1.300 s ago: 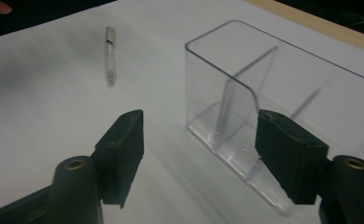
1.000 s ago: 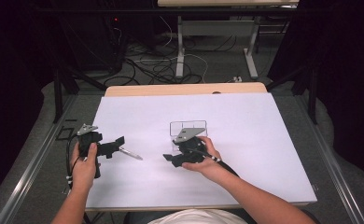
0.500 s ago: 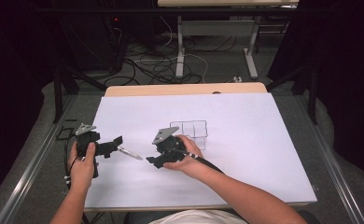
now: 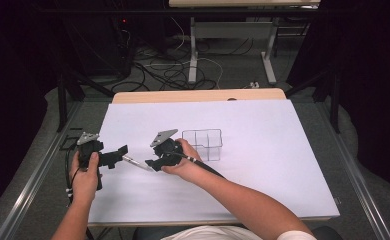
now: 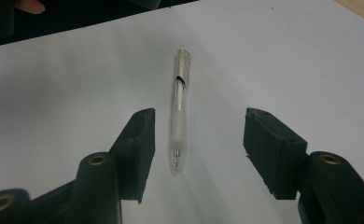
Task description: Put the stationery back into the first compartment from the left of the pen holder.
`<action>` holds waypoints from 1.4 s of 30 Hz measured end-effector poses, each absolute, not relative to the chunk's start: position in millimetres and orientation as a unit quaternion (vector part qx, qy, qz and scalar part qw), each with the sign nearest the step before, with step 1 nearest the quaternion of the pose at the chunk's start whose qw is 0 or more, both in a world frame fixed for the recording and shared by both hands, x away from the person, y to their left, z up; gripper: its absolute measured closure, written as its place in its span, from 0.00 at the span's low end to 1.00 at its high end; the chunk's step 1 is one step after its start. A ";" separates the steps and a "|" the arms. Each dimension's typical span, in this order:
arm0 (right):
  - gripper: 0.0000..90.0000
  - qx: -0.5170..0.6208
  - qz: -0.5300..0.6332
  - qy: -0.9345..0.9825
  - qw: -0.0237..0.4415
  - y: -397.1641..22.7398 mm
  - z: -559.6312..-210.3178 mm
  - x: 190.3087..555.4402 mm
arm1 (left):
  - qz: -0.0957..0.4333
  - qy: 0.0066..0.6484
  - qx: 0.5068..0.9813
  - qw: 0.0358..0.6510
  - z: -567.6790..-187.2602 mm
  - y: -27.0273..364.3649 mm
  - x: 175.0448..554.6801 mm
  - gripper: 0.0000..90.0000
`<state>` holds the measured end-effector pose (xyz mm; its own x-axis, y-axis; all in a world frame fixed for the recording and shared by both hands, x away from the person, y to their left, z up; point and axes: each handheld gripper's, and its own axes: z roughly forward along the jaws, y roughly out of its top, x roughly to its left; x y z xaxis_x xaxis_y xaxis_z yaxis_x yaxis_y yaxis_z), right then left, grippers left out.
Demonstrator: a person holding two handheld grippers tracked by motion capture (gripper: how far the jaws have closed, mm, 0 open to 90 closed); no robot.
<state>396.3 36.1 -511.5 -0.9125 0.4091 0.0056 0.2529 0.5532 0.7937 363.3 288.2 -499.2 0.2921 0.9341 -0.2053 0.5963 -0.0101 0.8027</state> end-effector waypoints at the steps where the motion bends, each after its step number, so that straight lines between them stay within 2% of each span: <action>1: 0.49 0.185 0.436 0.876 0.093 38.6 -513.3 397.3 | 0.198 0.561 0.683 0.424 -499.5 288.3 363.4 0.00; 3: 0.52 0.178 0.444 0.873 0.101 43.1 -517.2 399.5 | 0.195 0.559 0.686 0.423 -499.6 287.9 363.6 0.00; 14: 0.57 0.180 0.446 0.873 0.078 60.4 -545.9 412.9 | 0.197 0.554 0.693 0.418 -501.6 286.2 364.8 0.00; 28: 0.70 0.181 0.435 0.880 0.062 71.8 -569.5 407.6 | 0.192 0.552 0.699 0.412 -503.7 283.0 365.1 0.00; 37: 0.77 0.168 0.423 0.887 0.075 75.7 -570.9 404.6 | 0.194 0.550 0.701 0.410 -506.0 280.4 365.7 0.01; 42: 0.85 0.179 0.420 0.887 0.072 75.2 -570.7 405.1 | 0.195 0.550 0.701 0.409 -506.0 280.4 365.5 0.01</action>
